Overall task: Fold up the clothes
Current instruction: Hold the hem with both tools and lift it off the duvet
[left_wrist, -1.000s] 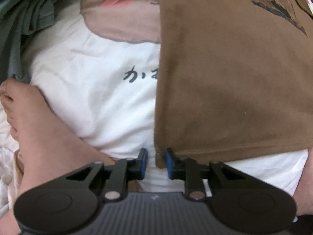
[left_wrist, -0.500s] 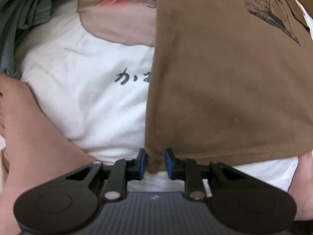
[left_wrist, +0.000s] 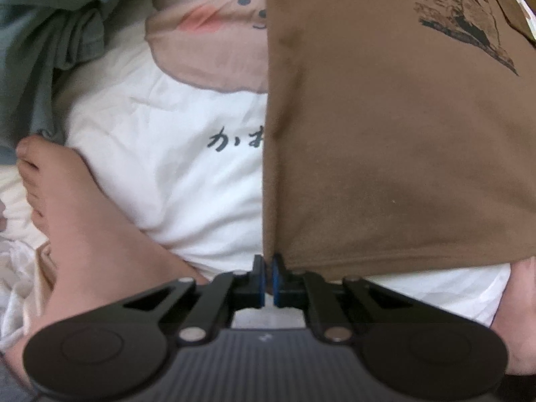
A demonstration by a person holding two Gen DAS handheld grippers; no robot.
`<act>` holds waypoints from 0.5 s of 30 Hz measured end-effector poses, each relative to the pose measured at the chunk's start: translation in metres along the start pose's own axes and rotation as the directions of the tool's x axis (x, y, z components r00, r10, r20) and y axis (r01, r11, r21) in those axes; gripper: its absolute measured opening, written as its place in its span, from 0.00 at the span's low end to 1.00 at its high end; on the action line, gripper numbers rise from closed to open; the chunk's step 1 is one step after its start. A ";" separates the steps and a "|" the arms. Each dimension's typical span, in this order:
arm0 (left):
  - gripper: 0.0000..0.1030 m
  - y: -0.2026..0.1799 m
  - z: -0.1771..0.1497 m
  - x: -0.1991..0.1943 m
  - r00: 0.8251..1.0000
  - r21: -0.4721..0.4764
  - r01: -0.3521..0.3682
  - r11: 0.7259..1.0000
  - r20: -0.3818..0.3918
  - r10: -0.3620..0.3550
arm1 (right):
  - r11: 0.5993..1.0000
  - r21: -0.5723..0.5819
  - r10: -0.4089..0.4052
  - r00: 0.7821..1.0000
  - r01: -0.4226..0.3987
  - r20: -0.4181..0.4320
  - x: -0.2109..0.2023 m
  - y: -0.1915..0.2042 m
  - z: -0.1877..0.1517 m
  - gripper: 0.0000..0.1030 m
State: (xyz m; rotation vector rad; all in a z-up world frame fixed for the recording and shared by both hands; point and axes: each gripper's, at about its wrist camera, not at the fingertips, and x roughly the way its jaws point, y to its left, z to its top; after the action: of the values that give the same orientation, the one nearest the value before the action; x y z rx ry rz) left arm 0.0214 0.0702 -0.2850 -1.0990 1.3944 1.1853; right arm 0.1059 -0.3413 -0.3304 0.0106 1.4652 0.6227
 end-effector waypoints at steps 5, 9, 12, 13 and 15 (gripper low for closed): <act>0.04 -0.008 0.008 -0.021 1.000 0.003 -0.008 1.000 -0.010 0.009 | 1.000 -0.016 -0.011 0.999 0.012 0.032 -0.022 0.010 0.003 0.01; 0.04 -0.010 -0.003 -0.031 0.999 0.002 -0.020 1.000 -0.032 0.020 | 1.000 -0.012 -0.010 0.998 0.011 0.057 -0.038 0.009 0.004 0.01; 0.03 -0.010 -0.028 -0.033 0.998 0.007 -0.024 1.000 -0.050 0.024 | 1.000 -0.007 -0.011 0.998 0.011 0.065 -0.047 0.008 0.005 0.01; 0.03 -0.015 -0.029 -0.033 0.998 0.009 -0.025 1.000 -0.056 0.025 | 1.000 -0.005 -0.015 0.998 0.016 0.063 -0.048 0.008 0.005 0.01; 0.03 -0.023 -0.019 -0.030 0.997 0.015 -0.025 1.000 -0.069 0.026 | 1.000 -0.002 -0.022 0.998 0.023 0.060 -0.051 0.011 0.007 0.01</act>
State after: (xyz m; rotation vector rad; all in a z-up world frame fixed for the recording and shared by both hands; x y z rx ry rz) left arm 0.0458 0.0502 -0.2566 -1.1249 1.4720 1.1635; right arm 0.1093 -0.3498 -0.2790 0.0109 1.4048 0.6010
